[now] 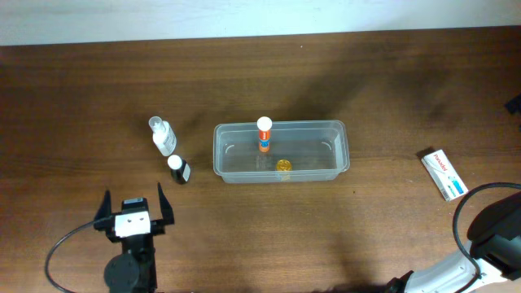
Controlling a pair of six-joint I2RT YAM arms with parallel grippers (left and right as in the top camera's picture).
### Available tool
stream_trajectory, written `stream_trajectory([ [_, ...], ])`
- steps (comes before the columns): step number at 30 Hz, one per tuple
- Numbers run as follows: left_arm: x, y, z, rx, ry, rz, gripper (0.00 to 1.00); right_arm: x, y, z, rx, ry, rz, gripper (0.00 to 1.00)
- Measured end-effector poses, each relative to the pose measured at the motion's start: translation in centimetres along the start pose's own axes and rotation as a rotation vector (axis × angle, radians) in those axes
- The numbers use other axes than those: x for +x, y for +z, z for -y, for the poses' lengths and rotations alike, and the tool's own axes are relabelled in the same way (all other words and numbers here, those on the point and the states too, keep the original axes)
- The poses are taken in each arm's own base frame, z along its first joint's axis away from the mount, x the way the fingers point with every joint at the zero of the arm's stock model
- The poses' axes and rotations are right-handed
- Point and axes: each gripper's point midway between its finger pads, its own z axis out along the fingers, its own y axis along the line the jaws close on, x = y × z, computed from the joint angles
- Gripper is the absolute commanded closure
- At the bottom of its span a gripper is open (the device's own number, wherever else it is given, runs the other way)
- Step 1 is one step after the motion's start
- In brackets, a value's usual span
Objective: Pack container
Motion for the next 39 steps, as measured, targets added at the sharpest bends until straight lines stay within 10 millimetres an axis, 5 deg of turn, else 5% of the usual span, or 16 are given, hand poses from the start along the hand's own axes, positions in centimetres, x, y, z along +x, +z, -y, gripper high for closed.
stream_trajectory([
  [4,-5.3,-0.6,-1.0,-0.040,-0.011,0.214,0.00,0.0,0.0,0.0,0.000,0.000,0.000,0.01],
  [11,-11.4,-2.4,-2.2,-0.066,-0.013,0.363,0.00,0.0,0.0,0.0,0.000,0.000,-0.001,0.02],
  [18,-25.5,-3.9,-4.2,-0.087,0.081,0.489,0.00,0.1,0.0,0.0,0.000,-0.001,-0.002,0.02],
  [19,-29.5,-3.0,-4.4,-0.078,0.120,0.489,0.00,0.0,-0.1,0.0,-0.001,0.000,0.001,0.02],
  [22,-34.3,1.0,-3.7,-0.009,0.207,0.369,0.00,0.0,-0.1,0.0,0.001,0.001,0.001,0.02],
  [27,-36.2,8.7,-0.7,0.215,0.288,0.042,0.00,0.0,-0.1,0.1,0.002,0.000,0.001,0.02],
  [32,-32.6,13.1,1.3,0.345,0.301,-0.238,0.00,0.0,-0.1,0.0,0.002,0.001,0.002,0.01],
  [39,-21.5,17.6,4.6,0.505,0.285,-0.634,0.00,0.0,-0.1,0.0,0.002,0.001,0.002,0.02],
])
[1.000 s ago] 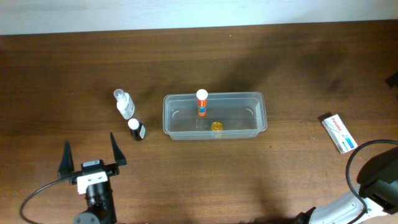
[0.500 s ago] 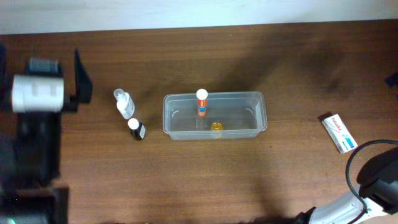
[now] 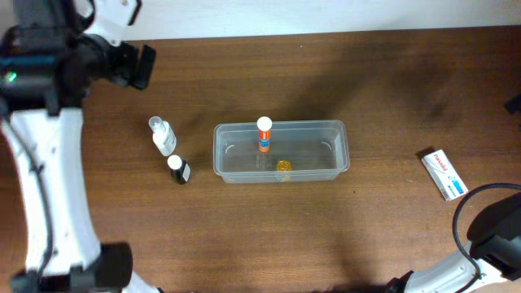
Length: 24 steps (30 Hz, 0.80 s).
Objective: Pack container
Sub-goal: 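Move left gripper over the white glue bottle and lower toward it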
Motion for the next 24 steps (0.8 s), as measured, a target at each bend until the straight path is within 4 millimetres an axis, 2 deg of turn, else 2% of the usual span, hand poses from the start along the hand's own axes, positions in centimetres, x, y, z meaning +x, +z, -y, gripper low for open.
stream_trajectory([
  [3,1.5,3.8,0.3,0.053,-0.015,-0.083,0.00,0.0,0.0,0.0,0.000,0.000,0.000,0.02],
  [6,2.8,6.1,1.0,0.106,-0.029,-0.143,0.00,0.0,0.0,0.0,0.000,0.000,0.000,0.02],
  [9,3.7,6.8,1.6,0.138,-0.041,-0.178,0.00,0.0,0.0,0.0,0.000,0.000,0.000,0.02],
  [14,4.1,6.7,1.9,0.149,-0.046,-0.197,0.00,0.0,0.0,0.0,0.000,-0.001,0.000,0.02],
  [18,5.5,6.5,2.6,0.179,-0.057,-0.258,0.00,0.0,0.0,0.0,0.000,0.000,0.000,0.02],
  [22,7.2,8.4,3.1,0.215,-0.072,-0.333,0.00,0.0,0.0,0.0,0.000,0.000,0.000,0.02],
  [23,7.6,9.1,3.1,0.222,-0.079,-0.350,0.02,0.0,0.0,0.0,0.000,0.000,0.000,0.02],
  [24,8.0,9.8,3.1,0.229,-0.087,-0.367,0.16,0.0,0.0,0.0,0.000,0.000,0.000,0.02],
])
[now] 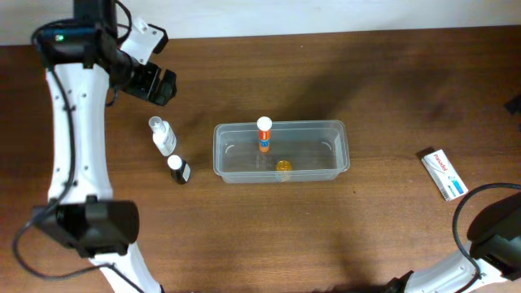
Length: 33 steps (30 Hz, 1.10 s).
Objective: Pack container
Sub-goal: 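Move left gripper over the white glue bottle and lower toward it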
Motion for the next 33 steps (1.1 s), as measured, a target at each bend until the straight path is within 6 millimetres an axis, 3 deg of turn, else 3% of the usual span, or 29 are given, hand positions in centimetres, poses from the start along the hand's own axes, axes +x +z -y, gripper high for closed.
stream_trajectory([
  [1,0.2,0.8,-0.2,0.008,-0.011,-0.020,0.31,0.0,0.0,0.0,0.000,0.000,0.000,0.02],
  [3,1.1,2.4,-0.6,0.025,-0.040,-0.070,0.38,0.0,0.0,0.0,0.000,0.000,0.000,0.02],
  [8,3.8,5.4,-1.8,0.036,-0.088,-0.212,0.30,0.0,0.0,0.0,0.000,-0.001,0.000,0.02],
  [14,5.2,7.3,-2.5,0.043,-0.107,-0.281,0.28,0.0,0.0,0.0,0.000,-0.001,0.000,0.02],
  [23,6.9,8.8,-2.1,0.080,-0.129,-0.371,0.27,0.0,0.0,0.0,0.000,0.000,0.000,0.02],
  [33,6.4,9.1,-2.4,0.053,-0.215,-0.354,0.28,0.0,0.0,0.0,0.000,-0.001,0.000,0.02],
])
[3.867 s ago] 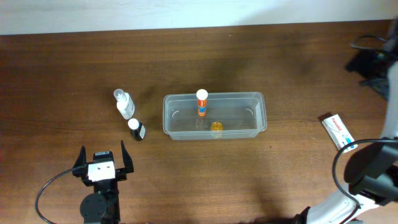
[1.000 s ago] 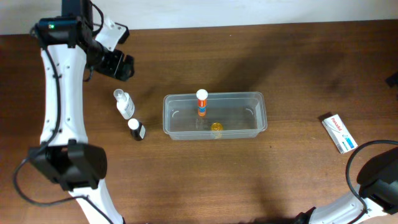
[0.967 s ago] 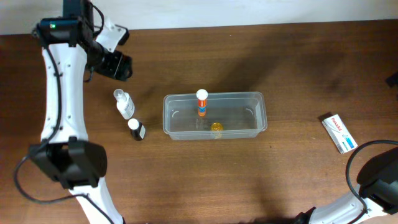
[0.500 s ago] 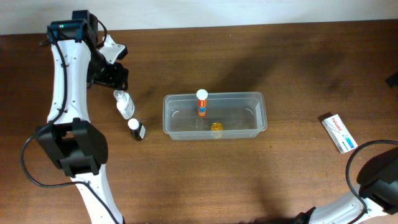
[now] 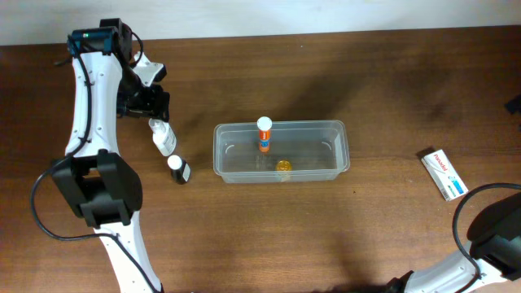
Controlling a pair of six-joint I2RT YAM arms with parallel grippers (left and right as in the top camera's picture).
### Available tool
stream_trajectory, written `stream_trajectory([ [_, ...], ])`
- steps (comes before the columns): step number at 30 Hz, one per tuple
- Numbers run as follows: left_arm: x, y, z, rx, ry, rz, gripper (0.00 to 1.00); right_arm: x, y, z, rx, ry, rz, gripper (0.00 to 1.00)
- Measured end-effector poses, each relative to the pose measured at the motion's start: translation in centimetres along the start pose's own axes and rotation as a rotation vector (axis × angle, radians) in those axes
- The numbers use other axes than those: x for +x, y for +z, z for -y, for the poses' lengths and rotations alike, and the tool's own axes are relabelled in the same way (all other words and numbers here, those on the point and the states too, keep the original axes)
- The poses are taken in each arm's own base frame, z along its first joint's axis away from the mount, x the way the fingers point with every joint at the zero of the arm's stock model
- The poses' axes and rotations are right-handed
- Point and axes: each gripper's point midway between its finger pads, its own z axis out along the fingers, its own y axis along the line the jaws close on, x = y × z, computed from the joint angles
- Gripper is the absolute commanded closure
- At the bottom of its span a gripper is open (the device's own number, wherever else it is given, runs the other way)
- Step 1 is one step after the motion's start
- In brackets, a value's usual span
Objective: Pack container
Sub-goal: 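Move left gripper over the white glue bottle and lower toward it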
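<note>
A clear plastic container (image 5: 335, 151) sits mid-table, with an orange-and-white tube (image 5: 264, 135) standing upright in it and a small yellow item (image 5: 283, 166) on its floor. To its left stand a clear spray bottle (image 5: 164, 137) and a small black bottle with a white cap (image 5: 178, 169). My left gripper (image 5: 150, 106) hovers just behind the spray bottle's top, its fingers spread and nothing between them. A white medicine box (image 5: 444, 174) lies far right. The right gripper is out of view.
The left arm (image 5: 89, 122) runs along the table's left side from the front edge to the back. Part of the right arm and its cable (image 5: 488, 232) shows at the front right corner. The table's back edge meets a white wall.
The left gripper has come down and toward the front from behind the spray bottle, and now sits right above and behind the bottle's cap. The bottles, container and box lie as before.
The left gripper first rested open at the front left edge. Then the arm was raised high at the back left corner. Later it hung behind the spray bottle, and now it is close over that bottle's top. No object has moved.
</note>
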Motion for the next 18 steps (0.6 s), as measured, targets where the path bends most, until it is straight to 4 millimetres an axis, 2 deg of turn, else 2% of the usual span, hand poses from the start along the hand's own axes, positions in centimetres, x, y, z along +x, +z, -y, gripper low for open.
stream_trajectory([
  [10,-0.7,0.2,1.1,-0.061,0.009,-0.005,0.28,0.0,0.0,0.0,0.000,0.000,0.000,0.02],
  [15,-0.9,0.4,2.1,-0.135,0.028,-0.026,0.20,0.0,0.0,0.0,0.000,0.000,0.000,0.02],
  [18,-0.9,0.3,1.9,-0.153,0.023,-0.030,0.20,0.0,0.0,0.0,0.000,0.000,0.000,0.02],
])
